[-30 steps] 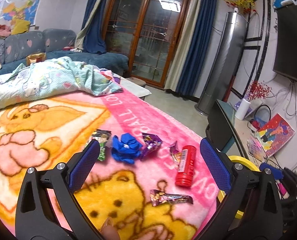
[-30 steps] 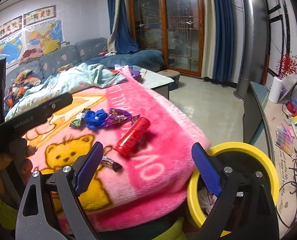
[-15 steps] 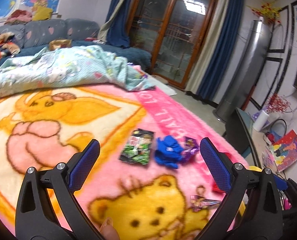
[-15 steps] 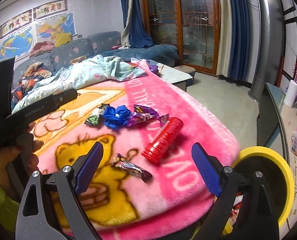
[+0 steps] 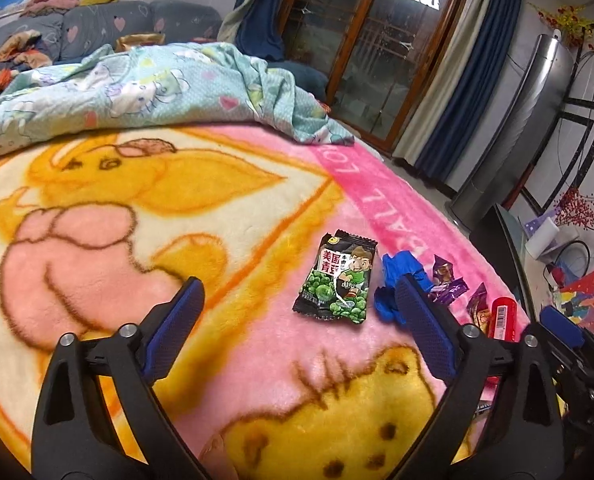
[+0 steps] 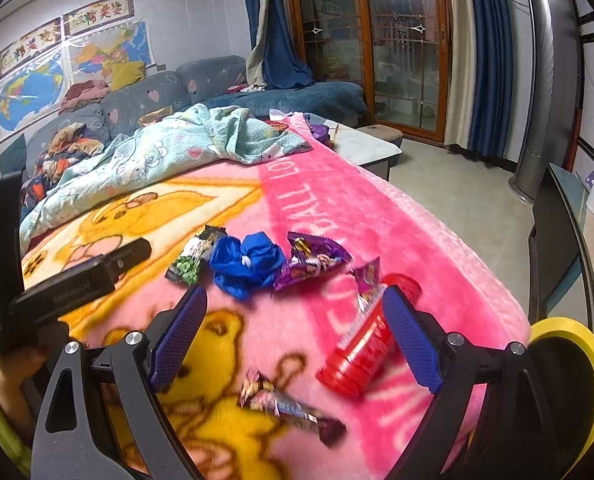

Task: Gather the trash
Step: 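Grasp the green pea packet with the left tool while the right tool grasps the purple wrapper, then carry the green packet and purple wrapper with both tools over the bin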

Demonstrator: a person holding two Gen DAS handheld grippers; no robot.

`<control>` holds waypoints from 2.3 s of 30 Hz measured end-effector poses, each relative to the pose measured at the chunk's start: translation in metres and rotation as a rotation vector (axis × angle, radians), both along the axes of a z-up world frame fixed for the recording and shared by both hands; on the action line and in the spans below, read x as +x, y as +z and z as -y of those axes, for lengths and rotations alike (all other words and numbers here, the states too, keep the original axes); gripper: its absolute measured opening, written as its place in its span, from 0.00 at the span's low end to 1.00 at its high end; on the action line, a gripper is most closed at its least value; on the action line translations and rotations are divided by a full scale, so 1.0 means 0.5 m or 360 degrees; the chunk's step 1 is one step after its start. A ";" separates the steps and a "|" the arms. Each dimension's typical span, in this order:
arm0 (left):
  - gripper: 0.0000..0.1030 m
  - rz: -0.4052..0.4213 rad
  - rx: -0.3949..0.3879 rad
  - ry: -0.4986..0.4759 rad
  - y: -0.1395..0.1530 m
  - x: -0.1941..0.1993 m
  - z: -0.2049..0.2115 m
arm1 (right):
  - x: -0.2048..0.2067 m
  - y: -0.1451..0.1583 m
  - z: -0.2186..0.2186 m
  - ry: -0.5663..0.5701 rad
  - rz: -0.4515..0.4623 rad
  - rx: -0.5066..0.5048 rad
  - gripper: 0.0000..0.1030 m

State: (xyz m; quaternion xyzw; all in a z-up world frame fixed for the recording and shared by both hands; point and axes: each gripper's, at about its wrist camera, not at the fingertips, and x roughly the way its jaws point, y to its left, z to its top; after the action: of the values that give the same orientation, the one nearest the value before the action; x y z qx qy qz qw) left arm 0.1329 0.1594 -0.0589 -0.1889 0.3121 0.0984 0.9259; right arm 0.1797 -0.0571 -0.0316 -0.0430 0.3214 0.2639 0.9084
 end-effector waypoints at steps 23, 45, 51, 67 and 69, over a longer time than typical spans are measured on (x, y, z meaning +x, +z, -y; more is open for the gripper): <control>0.52 -0.0201 -0.0144 -0.0143 -0.068 0.089 -0.006 | 0.139 -0.086 -0.070 -0.0205 -0.0338 0.0049 0.33; 0.03 -0.0212 -0.0253 -0.0232 -0.077 0.077 0.005 | 0.081 -0.084 -0.037 -0.0102 -0.0350 0.0130 0.21; 0.03 -0.0155 -0.0309 -0.0233 -0.063 0.049 0.001 | 0.045 -0.074 -0.028 -0.0061 -0.0326 0.0154 0.20; 0.03 -0.0014 -0.0282 -0.0197 0.000 -0.014 -0.011 | -0.034 -0.051 -0.025 0.0082 -0.0283 0.0175 0.20; 0.03 0.0009 -0.0279 -0.0207 0.012 -0.019 -0.007 | -0.039 -0.044 -0.024 0.0095 -0.0268 0.0181 0.20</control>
State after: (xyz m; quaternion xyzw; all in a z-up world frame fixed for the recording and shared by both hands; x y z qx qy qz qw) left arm 0.1235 0.1631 -0.0529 -0.2487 0.3286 0.0098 0.9111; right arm 0.1601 -0.0451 -0.0537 0.0214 0.3796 0.3115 0.8709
